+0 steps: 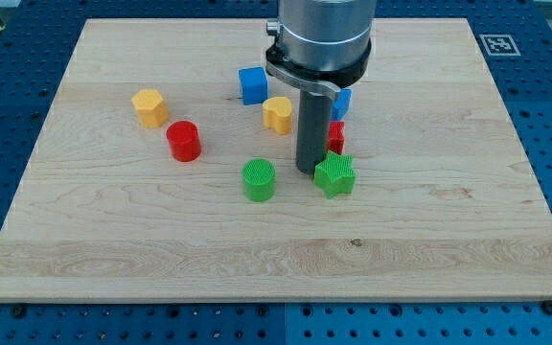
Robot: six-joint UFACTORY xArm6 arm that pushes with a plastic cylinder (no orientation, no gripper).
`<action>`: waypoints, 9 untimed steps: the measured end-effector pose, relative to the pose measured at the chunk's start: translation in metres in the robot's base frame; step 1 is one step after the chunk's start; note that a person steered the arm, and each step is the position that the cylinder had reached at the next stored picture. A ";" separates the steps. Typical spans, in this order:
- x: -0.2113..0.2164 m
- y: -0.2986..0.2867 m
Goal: Slide the red star diagonal bottom right to the triangle
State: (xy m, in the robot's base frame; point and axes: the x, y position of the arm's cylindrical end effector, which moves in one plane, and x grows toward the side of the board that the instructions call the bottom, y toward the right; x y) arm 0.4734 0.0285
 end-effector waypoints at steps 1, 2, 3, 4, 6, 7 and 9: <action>0.000 -0.025; -0.009 -0.029; -0.023 -0.018; -0.025 -0.002; -0.025 0.048; -0.025 0.063; -0.025 0.006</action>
State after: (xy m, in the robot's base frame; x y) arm 0.4482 0.0344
